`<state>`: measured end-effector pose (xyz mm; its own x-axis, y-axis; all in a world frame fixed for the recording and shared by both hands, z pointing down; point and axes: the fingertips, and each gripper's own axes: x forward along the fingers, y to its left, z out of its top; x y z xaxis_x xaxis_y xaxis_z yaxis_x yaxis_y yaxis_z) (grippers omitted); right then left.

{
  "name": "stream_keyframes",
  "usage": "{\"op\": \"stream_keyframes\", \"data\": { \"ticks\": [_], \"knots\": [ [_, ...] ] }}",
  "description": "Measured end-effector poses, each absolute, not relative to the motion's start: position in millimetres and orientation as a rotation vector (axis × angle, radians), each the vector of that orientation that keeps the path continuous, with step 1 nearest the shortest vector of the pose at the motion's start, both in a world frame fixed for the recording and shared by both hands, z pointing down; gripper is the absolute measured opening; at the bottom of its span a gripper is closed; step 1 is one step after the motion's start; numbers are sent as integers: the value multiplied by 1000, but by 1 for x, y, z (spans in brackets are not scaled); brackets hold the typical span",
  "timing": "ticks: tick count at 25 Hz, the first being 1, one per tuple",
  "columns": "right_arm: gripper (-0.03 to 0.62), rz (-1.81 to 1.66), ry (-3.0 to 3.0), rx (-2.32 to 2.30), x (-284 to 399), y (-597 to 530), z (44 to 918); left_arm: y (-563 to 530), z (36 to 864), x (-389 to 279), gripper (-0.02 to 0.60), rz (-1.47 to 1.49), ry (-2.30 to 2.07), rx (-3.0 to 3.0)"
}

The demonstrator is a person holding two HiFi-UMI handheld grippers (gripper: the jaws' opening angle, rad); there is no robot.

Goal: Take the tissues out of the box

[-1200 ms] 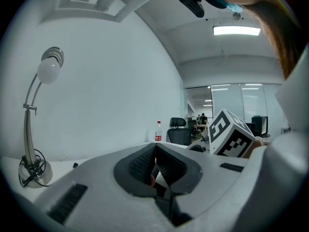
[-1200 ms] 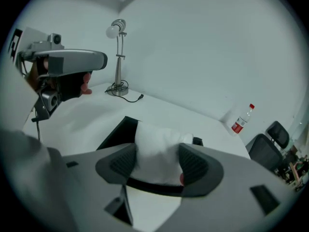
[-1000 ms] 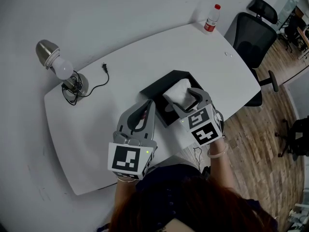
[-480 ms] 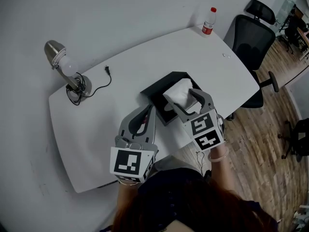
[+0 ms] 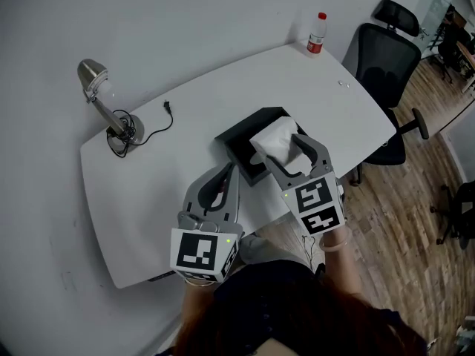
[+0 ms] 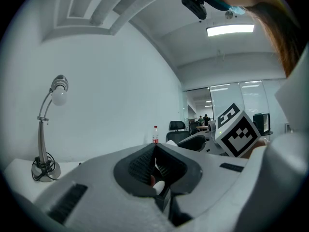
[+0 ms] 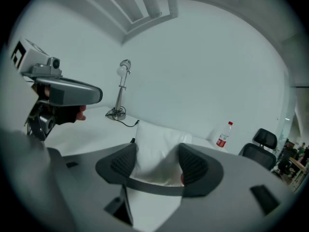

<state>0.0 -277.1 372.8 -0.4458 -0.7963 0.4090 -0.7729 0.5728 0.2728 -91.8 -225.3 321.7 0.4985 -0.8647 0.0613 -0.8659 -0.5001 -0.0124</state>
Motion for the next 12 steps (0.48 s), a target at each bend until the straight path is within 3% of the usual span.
{"op": "stream_keyframes", "data": {
  "ticks": [12],
  "knots": [
    [289,-108,-2384,1311,9,-235,350,-178,318,-85,25,97,-1619,2684]
  ]
}}
